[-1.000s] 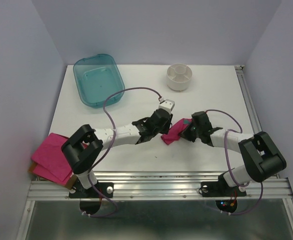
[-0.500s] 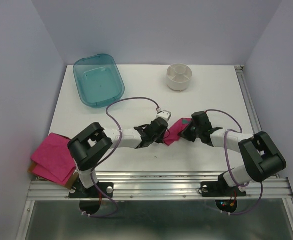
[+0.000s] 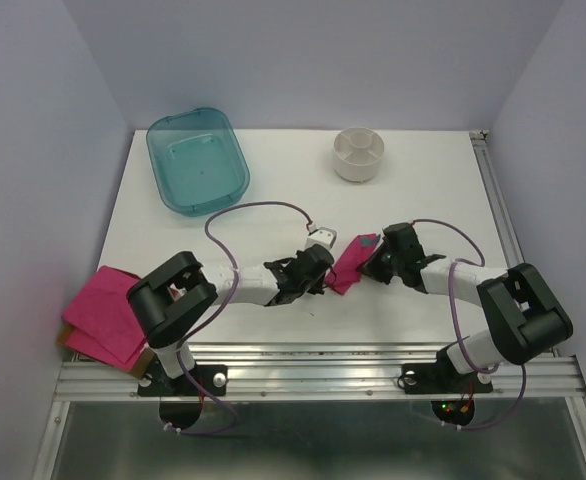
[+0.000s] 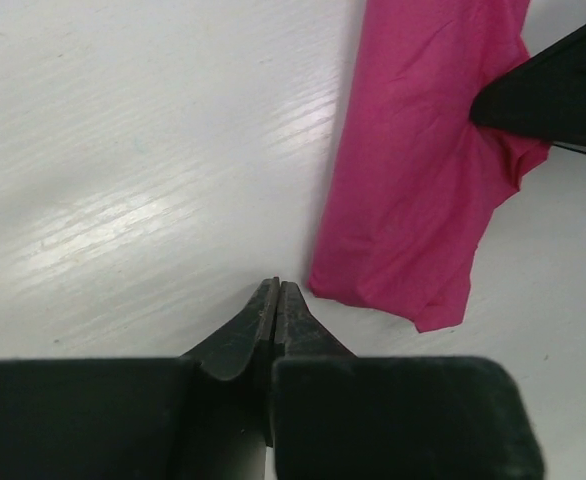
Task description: Place the utensils on the paper napkin and roll it up
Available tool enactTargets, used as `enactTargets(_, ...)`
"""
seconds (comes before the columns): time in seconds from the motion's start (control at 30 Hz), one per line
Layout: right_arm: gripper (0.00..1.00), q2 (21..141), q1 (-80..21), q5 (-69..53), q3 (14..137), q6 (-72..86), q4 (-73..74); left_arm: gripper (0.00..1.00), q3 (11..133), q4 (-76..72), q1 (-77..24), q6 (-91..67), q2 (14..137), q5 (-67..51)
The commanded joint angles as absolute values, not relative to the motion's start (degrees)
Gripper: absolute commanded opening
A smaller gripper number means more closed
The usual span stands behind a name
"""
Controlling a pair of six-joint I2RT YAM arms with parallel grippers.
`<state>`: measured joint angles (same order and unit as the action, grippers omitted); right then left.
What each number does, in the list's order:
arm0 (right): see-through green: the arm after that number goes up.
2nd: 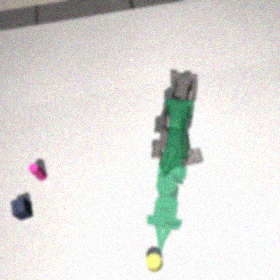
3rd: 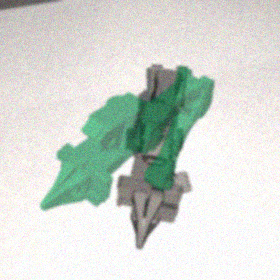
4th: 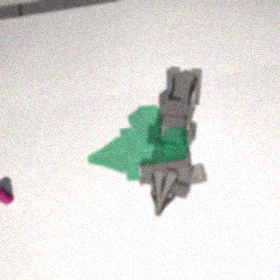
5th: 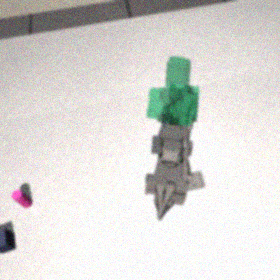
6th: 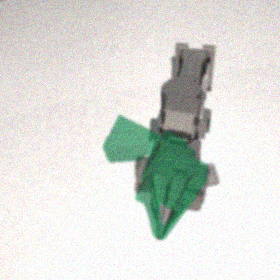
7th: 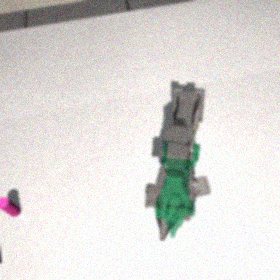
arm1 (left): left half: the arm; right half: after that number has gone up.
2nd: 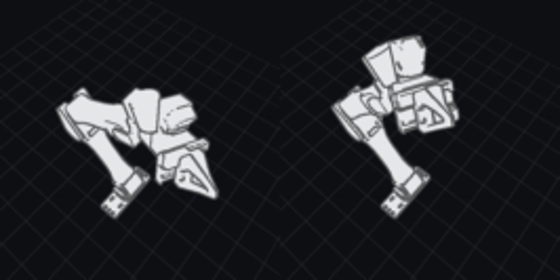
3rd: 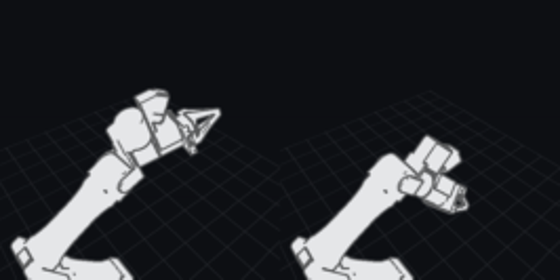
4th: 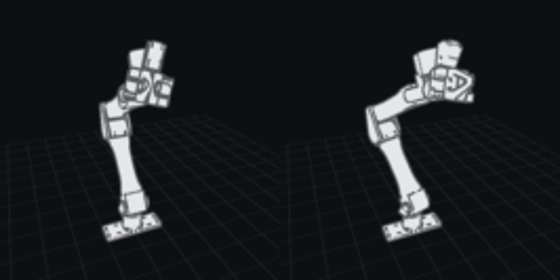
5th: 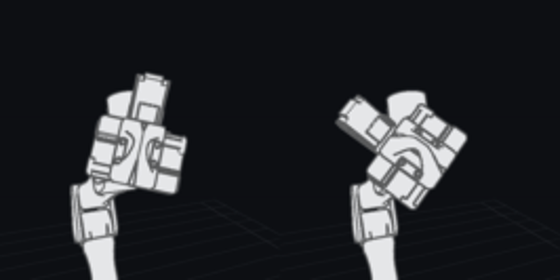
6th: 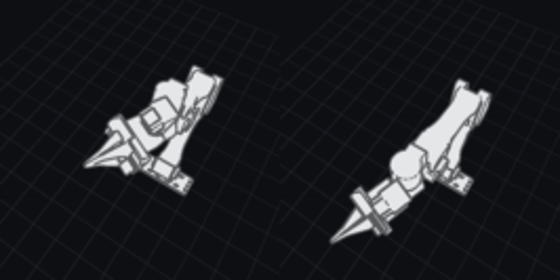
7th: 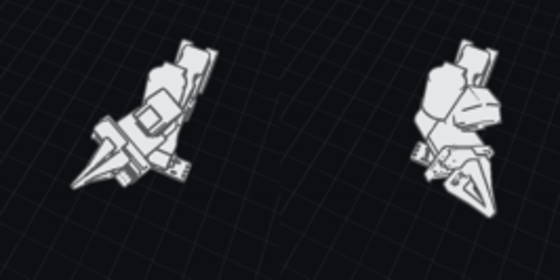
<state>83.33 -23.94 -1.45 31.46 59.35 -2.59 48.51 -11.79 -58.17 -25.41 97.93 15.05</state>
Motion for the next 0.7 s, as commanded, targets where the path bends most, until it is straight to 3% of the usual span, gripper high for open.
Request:
enactTargets(0.0,0.01,84.6,-23.6,2.0,30.8,58.0,2.8,0.14,50.2,-5.8,-58.4,-25.4,94.0,20.8)
enactTargets(0.17,0.01,84.3,-23.6,0.9,30.2,57.9,2.5,0.38,55.4,-4.2,-57.3,-22.9,93.1,21.4)
enactTargets(0.2,0.01,84.1,-23.6,0.8,30.0,57.9,2.5,0.47,57.5,-4.2,-57.1,-21.7,93.2,21.0)
enactTargets(0.33,0.01,83.1,-23.6,0.5,29.3,58.1,2.6,0.61,63.0,-4.0,-57.0,-18.2,95.8,19.1)
enactTargets(0.67,0.01,81.3,-23.6,1.2,27.6,57.7,4.5,0.68,68.6,-5.7,-59.2,-14.9,103.3,14.5)
